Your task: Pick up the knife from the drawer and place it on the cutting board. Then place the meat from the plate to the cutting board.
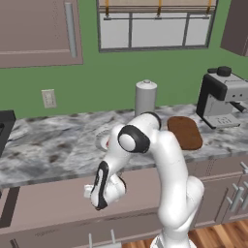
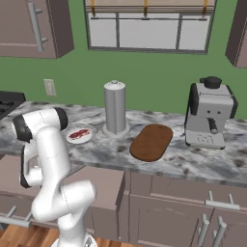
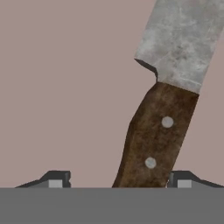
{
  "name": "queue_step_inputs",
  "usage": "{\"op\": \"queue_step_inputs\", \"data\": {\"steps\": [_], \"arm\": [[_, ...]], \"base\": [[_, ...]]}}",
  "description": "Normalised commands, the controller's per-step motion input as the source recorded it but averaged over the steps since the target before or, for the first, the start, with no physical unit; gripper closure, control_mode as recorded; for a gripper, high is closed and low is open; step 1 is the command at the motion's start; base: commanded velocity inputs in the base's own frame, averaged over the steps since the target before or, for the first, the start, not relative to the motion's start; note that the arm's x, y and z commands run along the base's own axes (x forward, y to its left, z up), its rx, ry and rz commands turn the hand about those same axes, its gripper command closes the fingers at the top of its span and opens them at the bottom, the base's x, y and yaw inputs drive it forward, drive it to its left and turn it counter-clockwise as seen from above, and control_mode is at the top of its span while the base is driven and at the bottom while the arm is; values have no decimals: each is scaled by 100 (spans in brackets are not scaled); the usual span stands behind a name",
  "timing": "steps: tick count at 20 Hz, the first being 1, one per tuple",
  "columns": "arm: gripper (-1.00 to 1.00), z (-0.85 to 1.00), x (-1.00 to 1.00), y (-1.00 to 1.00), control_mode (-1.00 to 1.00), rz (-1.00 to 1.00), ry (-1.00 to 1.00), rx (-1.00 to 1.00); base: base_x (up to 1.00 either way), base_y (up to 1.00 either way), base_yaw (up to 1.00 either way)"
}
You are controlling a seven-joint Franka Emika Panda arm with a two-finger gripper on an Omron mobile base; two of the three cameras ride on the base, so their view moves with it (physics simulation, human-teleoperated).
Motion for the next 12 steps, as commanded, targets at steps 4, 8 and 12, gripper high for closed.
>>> {"op": "queue_step_inputs", "data": {"steps": [4, 8, 12], "arm": [[100, -33, 0, 1, -100, -7, 5, -3], [100, -35, 0, 0, -100, -6, 2, -2], [100, -8, 0, 0, -100, -6, 0, 0]], "base": [[0, 0, 0], [0, 0, 0], [0, 0, 0]]}}
